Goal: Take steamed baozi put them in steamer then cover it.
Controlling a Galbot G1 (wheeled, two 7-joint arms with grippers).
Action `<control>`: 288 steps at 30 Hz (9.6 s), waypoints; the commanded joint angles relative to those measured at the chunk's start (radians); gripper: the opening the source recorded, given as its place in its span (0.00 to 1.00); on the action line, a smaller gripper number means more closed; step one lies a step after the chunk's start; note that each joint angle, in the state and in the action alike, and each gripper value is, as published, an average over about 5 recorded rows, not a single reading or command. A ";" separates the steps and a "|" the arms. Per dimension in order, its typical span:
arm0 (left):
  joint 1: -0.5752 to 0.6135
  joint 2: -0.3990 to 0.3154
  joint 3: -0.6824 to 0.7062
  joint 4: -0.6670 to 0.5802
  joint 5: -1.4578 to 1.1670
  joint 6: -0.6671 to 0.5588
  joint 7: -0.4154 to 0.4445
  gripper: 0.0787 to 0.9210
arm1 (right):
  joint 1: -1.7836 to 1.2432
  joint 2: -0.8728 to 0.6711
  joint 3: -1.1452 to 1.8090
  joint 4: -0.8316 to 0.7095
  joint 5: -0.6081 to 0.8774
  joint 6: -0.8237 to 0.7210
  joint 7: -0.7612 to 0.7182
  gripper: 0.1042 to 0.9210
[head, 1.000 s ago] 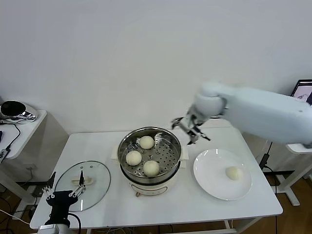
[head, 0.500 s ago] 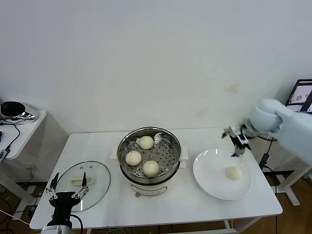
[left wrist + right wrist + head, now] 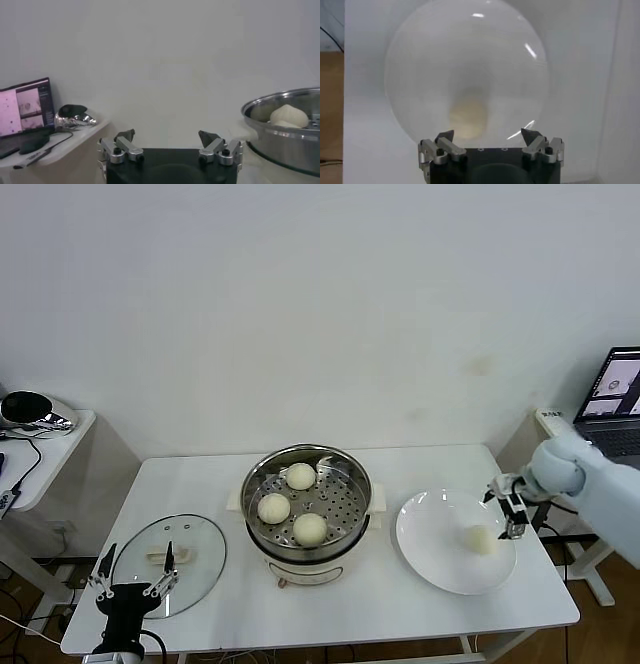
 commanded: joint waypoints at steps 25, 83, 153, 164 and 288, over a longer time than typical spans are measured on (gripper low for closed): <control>-0.003 -0.005 0.002 0.003 -0.002 -0.003 -0.002 0.88 | -0.119 0.112 0.109 -0.123 -0.102 -0.003 0.023 0.71; -0.038 -0.008 0.014 0.018 -0.014 -0.005 -0.004 0.88 | 0.581 0.599 -0.656 0.034 0.686 -0.540 0.265 0.59; -0.174 0.230 -0.070 0.515 1.370 -0.085 0.040 0.88 | -1.414 0.711 1.716 0.583 0.567 0.222 1.074 0.88; -0.341 0.256 0.015 0.657 1.374 -0.078 0.053 0.88 | -1.456 0.736 1.721 0.600 0.558 0.242 1.080 0.88; -0.894 -0.030 0.780 0.371 1.478 0.615 0.582 0.07 | -1.506 0.896 1.466 0.637 0.191 0.333 1.110 0.88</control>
